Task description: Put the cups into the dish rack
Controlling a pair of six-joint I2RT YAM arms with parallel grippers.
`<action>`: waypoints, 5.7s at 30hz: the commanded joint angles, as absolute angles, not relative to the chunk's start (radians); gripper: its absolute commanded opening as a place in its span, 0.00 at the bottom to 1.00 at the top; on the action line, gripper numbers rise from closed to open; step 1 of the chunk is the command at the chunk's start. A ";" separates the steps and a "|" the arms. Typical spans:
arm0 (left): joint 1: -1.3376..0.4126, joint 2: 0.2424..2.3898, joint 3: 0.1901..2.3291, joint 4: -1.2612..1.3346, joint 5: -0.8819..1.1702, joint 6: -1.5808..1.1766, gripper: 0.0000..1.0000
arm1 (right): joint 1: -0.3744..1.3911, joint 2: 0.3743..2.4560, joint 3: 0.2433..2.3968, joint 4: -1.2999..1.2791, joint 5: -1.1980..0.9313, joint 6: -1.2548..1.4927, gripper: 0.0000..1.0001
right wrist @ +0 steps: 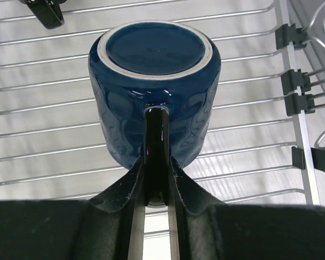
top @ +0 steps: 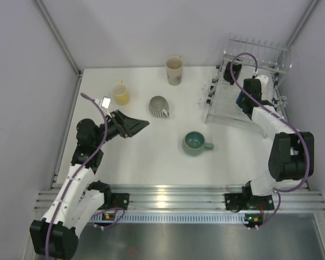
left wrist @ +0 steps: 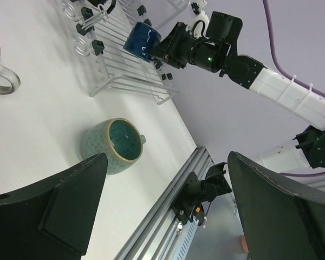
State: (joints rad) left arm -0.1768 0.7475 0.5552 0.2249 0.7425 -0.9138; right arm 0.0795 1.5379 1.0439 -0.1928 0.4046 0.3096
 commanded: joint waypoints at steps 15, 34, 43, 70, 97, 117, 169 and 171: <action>-0.176 0.733 0.597 0.202 0.716 -0.871 0.98 | 0.034 1.559 0.957 0.041 0.408 0.319 0.00; -0.176 0.698 0.595 0.187 0.712 -0.882 0.98 | 0.060 1.497 0.859 -0.024 0.416 0.388 0.20; -0.176 0.672 0.600 0.156 0.704 -0.874 0.98 | 0.058 1.473 0.859 -0.063 0.429 0.390 0.29; -0.176 0.664 0.614 0.103 0.687 -0.841 0.98 | -0.060 1.721 1.210 -0.023 0.413 0.256 0.00; -0.176 0.672 0.614 0.049 0.672 -0.801 0.98 | -0.110 2.031 1.557 0.077 0.354 0.169 0.20; -0.176 0.624 0.626 0.008 0.663 -0.798 0.98 | -0.127 1.951 1.473 0.009 0.376 0.190 0.29; -0.160 1.468 1.586 -0.663 -0.044 -0.333 0.91 | 0.341 0.752 0.750 -0.251 -0.414 0.434 0.99; -0.140 1.546 1.615 -0.661 -0.058 -0.292 0.89 | 0.339 0.744 0.752 -0.252 -0.435 0.436 0.99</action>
State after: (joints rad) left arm -0.1654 1.4719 1.5578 -0.6518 0.0124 -0.3454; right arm 0.3275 0.7639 0.7467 -0.2558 -0.3985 0.4309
